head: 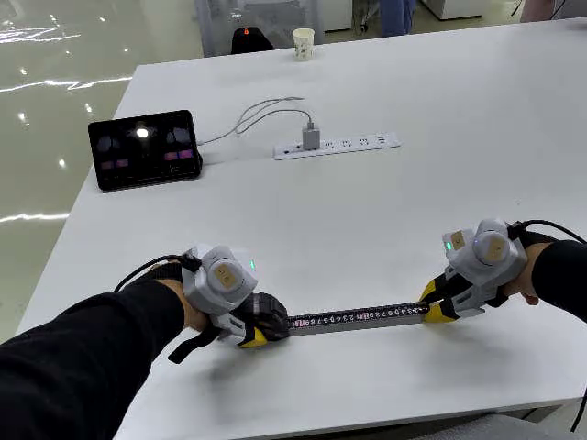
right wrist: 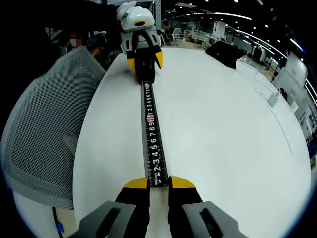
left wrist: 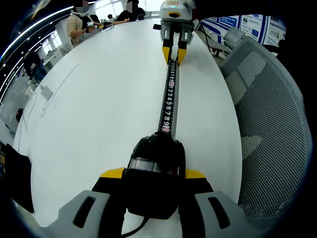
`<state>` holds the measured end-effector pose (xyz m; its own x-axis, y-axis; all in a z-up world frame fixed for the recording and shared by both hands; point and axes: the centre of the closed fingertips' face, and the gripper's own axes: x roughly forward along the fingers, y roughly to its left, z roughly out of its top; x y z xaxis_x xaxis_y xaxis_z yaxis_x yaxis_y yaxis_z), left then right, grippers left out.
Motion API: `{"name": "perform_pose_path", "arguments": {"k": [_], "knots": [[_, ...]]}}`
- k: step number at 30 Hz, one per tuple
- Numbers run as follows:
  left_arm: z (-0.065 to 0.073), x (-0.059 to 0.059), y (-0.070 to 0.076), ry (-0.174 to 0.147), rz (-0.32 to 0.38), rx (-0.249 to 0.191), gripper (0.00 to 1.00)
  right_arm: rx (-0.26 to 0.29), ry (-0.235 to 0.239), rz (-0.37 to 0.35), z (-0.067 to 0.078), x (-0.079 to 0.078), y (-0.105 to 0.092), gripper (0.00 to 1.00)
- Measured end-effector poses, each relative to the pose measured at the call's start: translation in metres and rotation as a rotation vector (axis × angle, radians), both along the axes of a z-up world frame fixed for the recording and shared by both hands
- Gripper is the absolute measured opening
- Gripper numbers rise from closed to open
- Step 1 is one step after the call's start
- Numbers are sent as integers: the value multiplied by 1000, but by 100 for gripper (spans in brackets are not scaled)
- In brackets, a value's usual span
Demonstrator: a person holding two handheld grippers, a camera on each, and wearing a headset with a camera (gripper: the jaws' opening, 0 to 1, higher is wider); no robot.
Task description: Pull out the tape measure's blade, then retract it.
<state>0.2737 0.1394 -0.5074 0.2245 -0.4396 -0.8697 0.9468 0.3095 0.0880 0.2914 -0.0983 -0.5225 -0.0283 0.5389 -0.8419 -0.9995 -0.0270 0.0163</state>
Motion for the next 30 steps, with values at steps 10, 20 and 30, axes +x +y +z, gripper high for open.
{"name": "perform_pose_path", "arguments": {"k": [10,20,30], "knots": [[0,0,1,-1,1,-1,35,-3,-3,-11,2,-1,-7,10],[0,0,1,-1,1,-1,35,-5,-3,-21,2,0,-11,10],[0,1,-1,-8,-11,-4,36,-30,-15,5,4,-3,-7,12]]}}
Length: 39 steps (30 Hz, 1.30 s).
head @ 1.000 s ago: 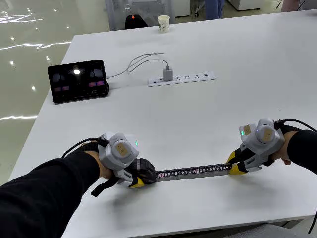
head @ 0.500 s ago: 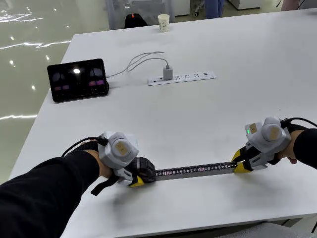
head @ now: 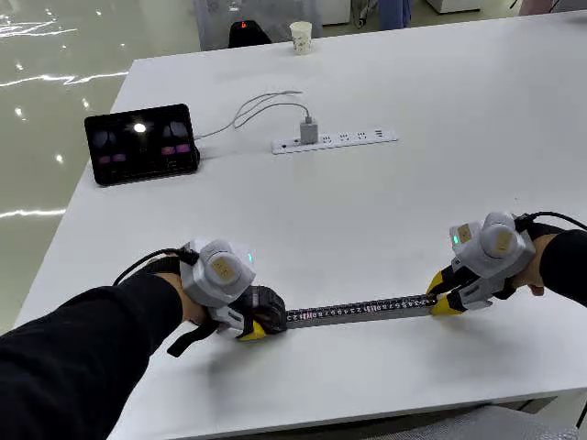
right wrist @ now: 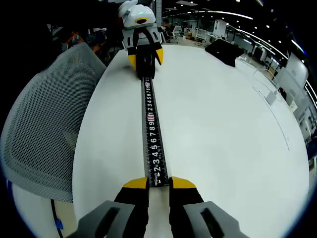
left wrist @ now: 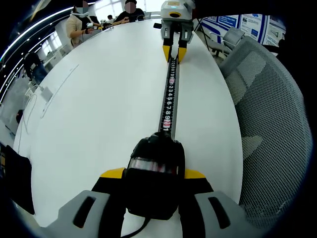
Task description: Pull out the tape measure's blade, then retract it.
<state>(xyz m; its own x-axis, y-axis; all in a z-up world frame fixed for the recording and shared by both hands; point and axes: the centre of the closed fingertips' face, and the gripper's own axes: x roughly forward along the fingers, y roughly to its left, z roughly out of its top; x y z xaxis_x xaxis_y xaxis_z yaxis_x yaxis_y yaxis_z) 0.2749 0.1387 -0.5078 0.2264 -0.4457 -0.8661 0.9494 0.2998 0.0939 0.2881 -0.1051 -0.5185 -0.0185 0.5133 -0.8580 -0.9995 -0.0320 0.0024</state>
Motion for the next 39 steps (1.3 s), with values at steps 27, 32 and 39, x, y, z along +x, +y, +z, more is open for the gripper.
{"name": "perform_pose_path", "arguments": {"k": [27,32,39], "knots": [[0,1,-2,-6,3,-6,36,-124,-20,-28,-2,3,-4,13],[1,1,-2,-4,22,-16,37,-108,-22,-37,-1,2,-3,13],[2,1,2,26,74,-23,38,-128,-46,-30,0,4,-4,13]]}}
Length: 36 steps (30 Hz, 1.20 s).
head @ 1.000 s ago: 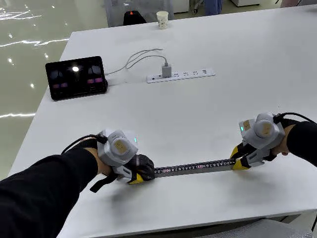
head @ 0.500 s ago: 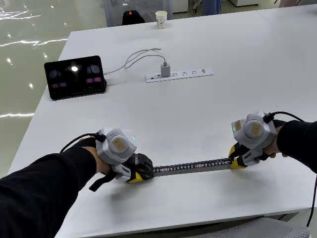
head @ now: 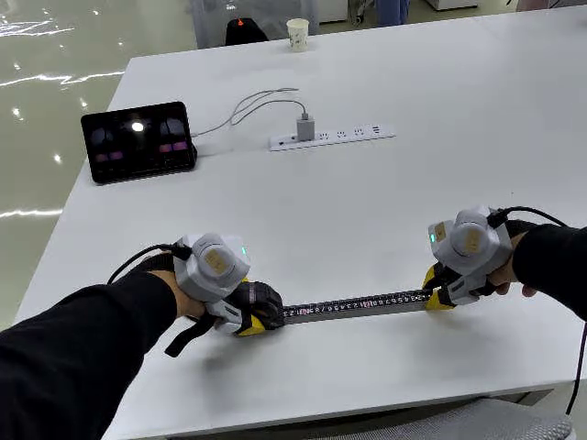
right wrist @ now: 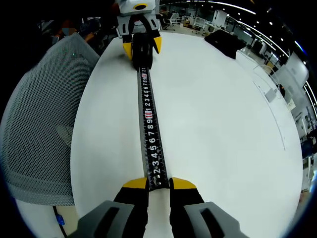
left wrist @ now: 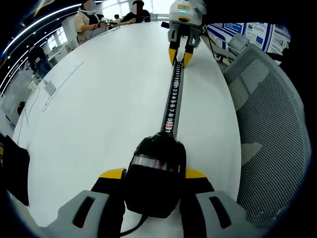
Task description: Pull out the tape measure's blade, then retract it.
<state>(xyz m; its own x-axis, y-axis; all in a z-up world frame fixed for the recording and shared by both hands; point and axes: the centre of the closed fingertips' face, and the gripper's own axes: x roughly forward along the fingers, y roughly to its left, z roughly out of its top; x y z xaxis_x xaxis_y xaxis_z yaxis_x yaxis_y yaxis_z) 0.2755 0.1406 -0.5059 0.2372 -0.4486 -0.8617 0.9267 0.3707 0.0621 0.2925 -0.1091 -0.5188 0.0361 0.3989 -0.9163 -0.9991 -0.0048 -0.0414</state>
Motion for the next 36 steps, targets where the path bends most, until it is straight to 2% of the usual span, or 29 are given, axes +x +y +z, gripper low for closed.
{"name": "perform_pose_path", "arguments": {"k": [2,5,6,8,12,14,17,20,25,29,31,33,36], "knots": [[-1,-2,3,9,7,4,39,-4,2,-11,-1,1,-1,13],[0,-2,8,16,44,-16,43,-2,7,-18,-1,1,-2,13],[2,-2,7,27,80,-49,43,1,19,-28,-1,-1,-2,14],[4,0,10,39,125,-77,42,3,19,-30,-1,-2,-1,16],[5,0,15,40,158,-85,49,14,9,-53,0,-1,0,14],[6,0,16,42,175,-96,52,24,20,-72,1,-2,0,16],[9,0,18,49,213,-117,58,25,10,-83,-1,0,-2,18],[10,0,22,42,234,-131,59,62,16,-138,2,1,-2,21],[13,0,28,51,292,-161,65,74,23,-192,1,2,-9,26],[16,1,32,42,330,-180,70,95,31,-243,4,2,-11,30],[15,1,34,40,350,-201,70,118,40,-282,7,1,-10,32],[15,0,36,32,378,-203,71,132,38,-303,9,0,-10,34],[18,0,39,30,424,-241,71,153,38,-329,11,-4,-11,35]]}}
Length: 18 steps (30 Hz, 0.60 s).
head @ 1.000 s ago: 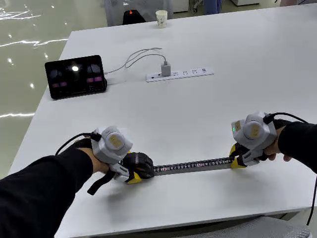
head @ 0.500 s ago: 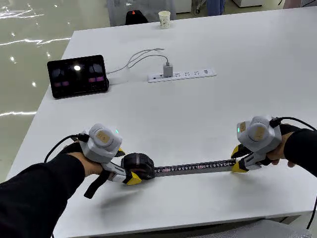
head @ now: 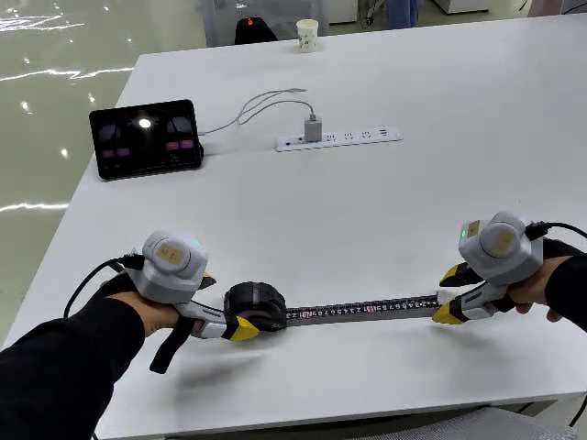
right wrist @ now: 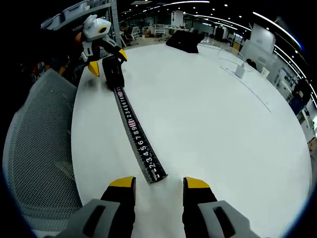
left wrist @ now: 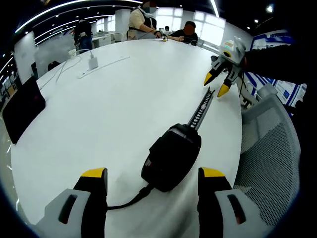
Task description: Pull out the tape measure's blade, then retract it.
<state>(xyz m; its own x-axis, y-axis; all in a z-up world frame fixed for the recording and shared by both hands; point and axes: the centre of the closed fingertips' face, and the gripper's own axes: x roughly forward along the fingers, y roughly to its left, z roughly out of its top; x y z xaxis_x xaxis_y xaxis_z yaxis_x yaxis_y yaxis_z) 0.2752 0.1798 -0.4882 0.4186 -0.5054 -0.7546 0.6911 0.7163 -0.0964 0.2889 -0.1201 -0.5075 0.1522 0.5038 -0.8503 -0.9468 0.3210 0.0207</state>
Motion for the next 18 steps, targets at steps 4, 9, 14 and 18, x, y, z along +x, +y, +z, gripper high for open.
{"name": "perform_pose_path", "arguments": {"k": [4,9,14,18], "knots": [[3,-3,6,-9,59,-27,76,28,1,-54,1,-2,-5,39],[2,-5,19,1,119,-42,85,70,-10,-114,6,-3,-12,43],[2,-8,31,0,201,-74,89,92,-39,-151,9,-8,-19,46],[-1,-14,37,8,233,-76,96,102,-43,-174,8,-12,-23,50]]}}
